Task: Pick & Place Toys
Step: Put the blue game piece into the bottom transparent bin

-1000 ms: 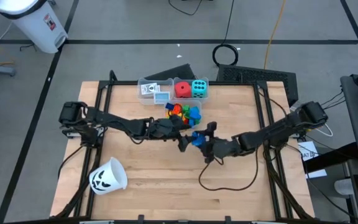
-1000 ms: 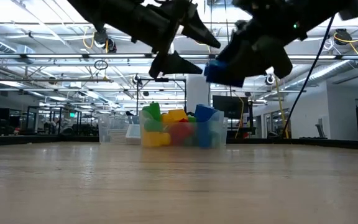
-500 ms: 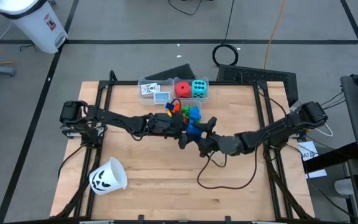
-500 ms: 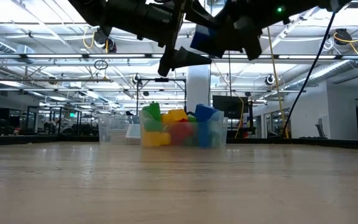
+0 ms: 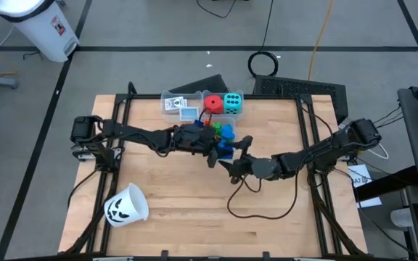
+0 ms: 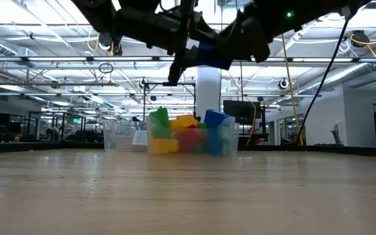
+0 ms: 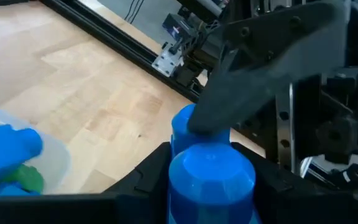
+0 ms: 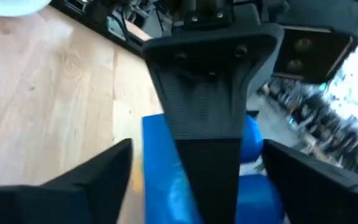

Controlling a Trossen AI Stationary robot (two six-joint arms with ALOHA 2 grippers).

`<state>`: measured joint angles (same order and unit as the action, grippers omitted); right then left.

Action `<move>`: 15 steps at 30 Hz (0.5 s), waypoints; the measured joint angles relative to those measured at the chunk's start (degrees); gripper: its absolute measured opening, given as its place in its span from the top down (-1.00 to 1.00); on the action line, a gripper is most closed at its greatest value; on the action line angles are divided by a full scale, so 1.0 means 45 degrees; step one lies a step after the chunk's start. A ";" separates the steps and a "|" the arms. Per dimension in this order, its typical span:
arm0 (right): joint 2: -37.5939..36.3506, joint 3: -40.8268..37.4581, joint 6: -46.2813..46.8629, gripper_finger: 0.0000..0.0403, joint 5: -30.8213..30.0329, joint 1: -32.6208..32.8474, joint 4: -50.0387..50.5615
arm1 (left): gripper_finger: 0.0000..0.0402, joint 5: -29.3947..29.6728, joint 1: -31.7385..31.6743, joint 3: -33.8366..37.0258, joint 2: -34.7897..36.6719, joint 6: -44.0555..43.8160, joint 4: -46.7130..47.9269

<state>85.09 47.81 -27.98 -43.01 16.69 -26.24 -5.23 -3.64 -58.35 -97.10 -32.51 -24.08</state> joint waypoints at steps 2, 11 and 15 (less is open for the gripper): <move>-0.0269 0.0000 0.0884 -0.81 -0.0435 0.0123 0.0925 | 0.31 -0.0627 -0.0393 0.0003 0.0108 0.0088 0.0178; -0.2284 -0.0015 0.4378 -0.94 -0.1099 0.0384 0.5639 | 0.31 -0.0836 -0.1856 -0.0002 0.0573 0.0635 0.0984; -0.3126 -0.0541 0.4788 -0.94 -0.1116 0.0153 0.6001 | 0.31 0.0226 -0.2269 0.0000 0.0135 0.0698 0.1875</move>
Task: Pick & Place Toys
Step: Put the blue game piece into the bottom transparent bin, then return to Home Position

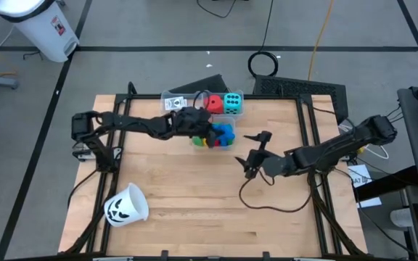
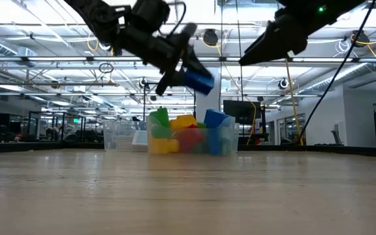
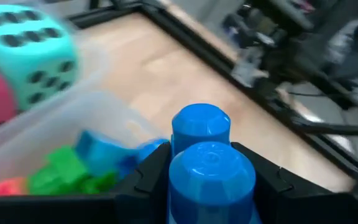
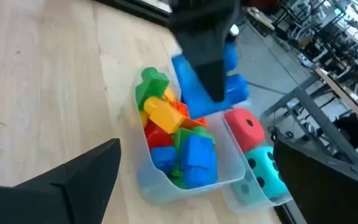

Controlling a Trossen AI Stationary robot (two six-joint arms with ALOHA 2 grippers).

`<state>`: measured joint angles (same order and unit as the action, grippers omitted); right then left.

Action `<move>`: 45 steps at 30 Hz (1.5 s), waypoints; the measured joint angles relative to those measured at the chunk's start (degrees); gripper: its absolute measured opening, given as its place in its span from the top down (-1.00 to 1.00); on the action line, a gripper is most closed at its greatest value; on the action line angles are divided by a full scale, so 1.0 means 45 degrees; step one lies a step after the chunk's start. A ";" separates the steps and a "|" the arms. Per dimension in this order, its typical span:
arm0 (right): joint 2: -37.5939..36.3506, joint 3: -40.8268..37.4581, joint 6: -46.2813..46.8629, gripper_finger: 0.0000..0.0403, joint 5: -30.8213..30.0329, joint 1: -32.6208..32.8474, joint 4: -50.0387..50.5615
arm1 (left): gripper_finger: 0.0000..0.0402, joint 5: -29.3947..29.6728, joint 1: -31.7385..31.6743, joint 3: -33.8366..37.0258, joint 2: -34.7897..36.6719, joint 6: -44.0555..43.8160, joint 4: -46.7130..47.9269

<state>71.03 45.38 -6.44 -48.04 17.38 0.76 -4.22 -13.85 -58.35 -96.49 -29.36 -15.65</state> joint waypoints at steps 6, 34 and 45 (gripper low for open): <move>-0.1038 -0.1052 -0.0010 -0.94 -0.0001 -0.0489 -0.0656 | 0.31 0.0192 -0.0755 -0.0005 -0.1080 -0.0208 -0.0370; -0.2311 -0.1757 -0.0592 -0.95 -0.0009 -0.0277 -0.0786 | -0.86 -0.2523 -0.2273 -0.0005 0.3572 0.1967 0.5058; -0.5245 -0.1780 -0.2861 -0.95 -0.0037 0.0316 -0.0276 | -0.77 -0.1443 -0.1444 0.1606 0.9489 0.3990 0.6887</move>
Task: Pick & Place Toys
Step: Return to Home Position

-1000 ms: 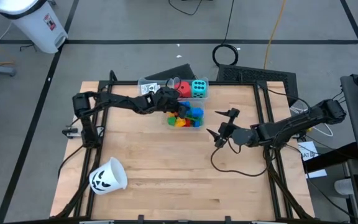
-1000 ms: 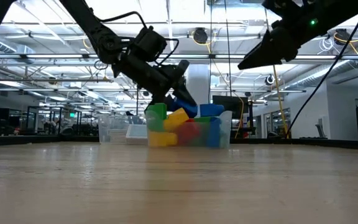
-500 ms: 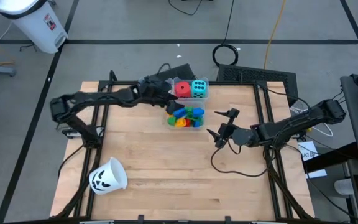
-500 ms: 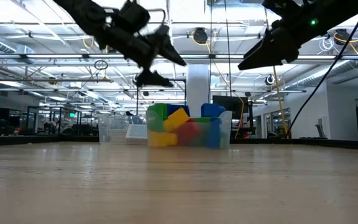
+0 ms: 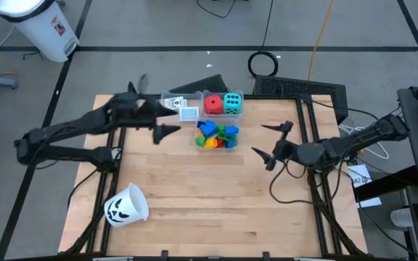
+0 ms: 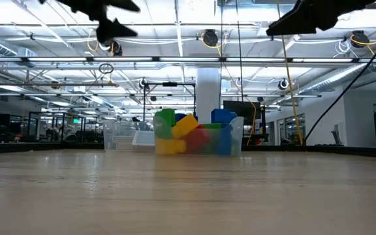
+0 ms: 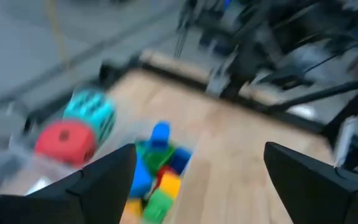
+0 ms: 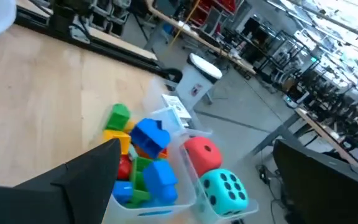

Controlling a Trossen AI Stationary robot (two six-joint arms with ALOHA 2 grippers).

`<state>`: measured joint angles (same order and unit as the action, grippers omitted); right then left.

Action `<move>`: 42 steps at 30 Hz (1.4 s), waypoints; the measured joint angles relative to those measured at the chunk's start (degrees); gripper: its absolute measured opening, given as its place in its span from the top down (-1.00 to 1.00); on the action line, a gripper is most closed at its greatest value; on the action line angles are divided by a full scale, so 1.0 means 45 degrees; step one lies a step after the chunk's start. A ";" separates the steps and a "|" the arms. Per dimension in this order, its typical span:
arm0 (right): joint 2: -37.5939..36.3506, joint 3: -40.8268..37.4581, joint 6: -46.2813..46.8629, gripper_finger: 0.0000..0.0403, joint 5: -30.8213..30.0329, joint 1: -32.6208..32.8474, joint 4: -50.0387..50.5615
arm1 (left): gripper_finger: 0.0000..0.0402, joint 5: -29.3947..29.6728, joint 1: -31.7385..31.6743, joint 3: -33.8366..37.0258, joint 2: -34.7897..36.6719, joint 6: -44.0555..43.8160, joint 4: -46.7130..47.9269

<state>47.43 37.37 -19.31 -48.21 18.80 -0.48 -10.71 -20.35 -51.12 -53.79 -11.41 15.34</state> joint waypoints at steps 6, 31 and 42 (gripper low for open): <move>-0.0882 -0.1095 0.2615 -0.95 0.1028 -0.0106 -0.0032 | -0.77 0.0076 0.0513 0.3840 0.3470 0.0465 -0.1957; -0.8378 -0.5014 0.6917 -0.95 0.5770 -0.1937 0.1972 | -0.77 0.2529 0.0551 1.0352 1.0343 0.0501 -0.3798; -1.0484 -0.5140 0.6742 -0.95 0.5814 -0.1932 0.3912 | -0.77 0.4343 0.0541 1.0352 1.1067 0.0189 -0.2857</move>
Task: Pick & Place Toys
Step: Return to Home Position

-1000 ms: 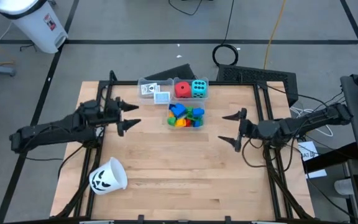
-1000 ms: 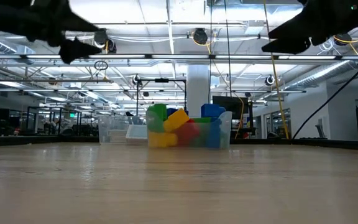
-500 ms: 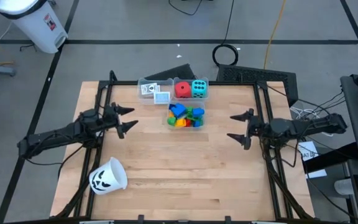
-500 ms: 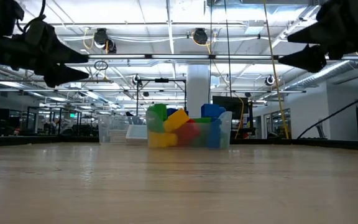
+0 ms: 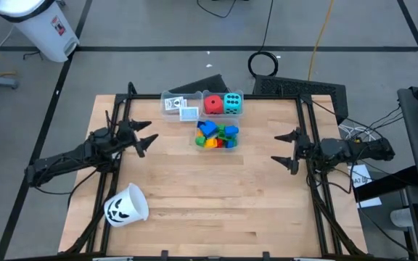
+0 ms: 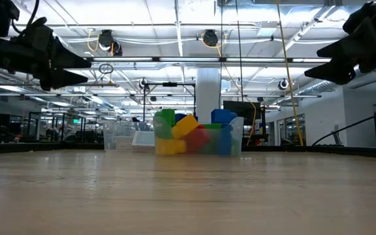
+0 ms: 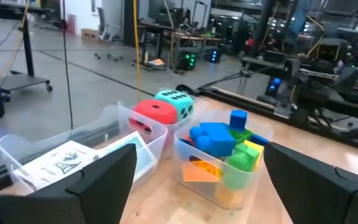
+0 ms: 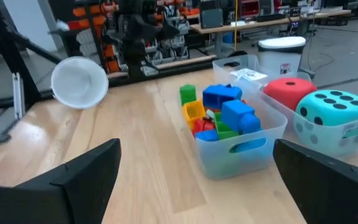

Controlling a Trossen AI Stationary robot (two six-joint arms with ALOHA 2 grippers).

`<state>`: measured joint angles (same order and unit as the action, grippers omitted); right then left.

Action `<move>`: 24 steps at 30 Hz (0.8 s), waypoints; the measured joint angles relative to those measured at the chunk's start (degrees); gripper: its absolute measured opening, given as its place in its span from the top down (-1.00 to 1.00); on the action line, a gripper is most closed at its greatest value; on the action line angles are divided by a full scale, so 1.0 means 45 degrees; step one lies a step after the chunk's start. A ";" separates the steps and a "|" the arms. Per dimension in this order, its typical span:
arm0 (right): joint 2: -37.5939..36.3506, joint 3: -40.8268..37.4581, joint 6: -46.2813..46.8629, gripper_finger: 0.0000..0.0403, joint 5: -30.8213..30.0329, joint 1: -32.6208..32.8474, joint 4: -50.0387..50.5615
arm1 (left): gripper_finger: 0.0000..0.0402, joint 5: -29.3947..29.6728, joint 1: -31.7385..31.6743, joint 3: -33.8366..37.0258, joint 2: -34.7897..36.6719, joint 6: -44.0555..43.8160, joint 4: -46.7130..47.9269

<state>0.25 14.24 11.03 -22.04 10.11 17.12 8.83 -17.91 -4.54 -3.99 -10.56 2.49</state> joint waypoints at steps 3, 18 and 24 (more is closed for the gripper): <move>0.0059 -0.0192 0.0011 -0.95 -0.0015 0.0000 -0.0336 | -0.77 -0.0538 0.0012 0.0000 0.0000 0.0271 -0.0010; 0.0039 -0.1630 -0.0900 -0.95 0.0690 0.0000 -0.2931 | -0.77 -0.0847 0.0010 0.0000 -0.0049 -0.0059 0.0961; 0.0097 -0.1647 -0.1283 -0.95 0.1662 0.0000 -0.2841 | -0.77 -0.0949 0.0010 -0.0005 -0.0049 -0.0451 0.0770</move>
<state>0.69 6.83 5.25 -14.56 10.11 4.34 4.56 -17.87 -4.56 -4.21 -12.59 5.95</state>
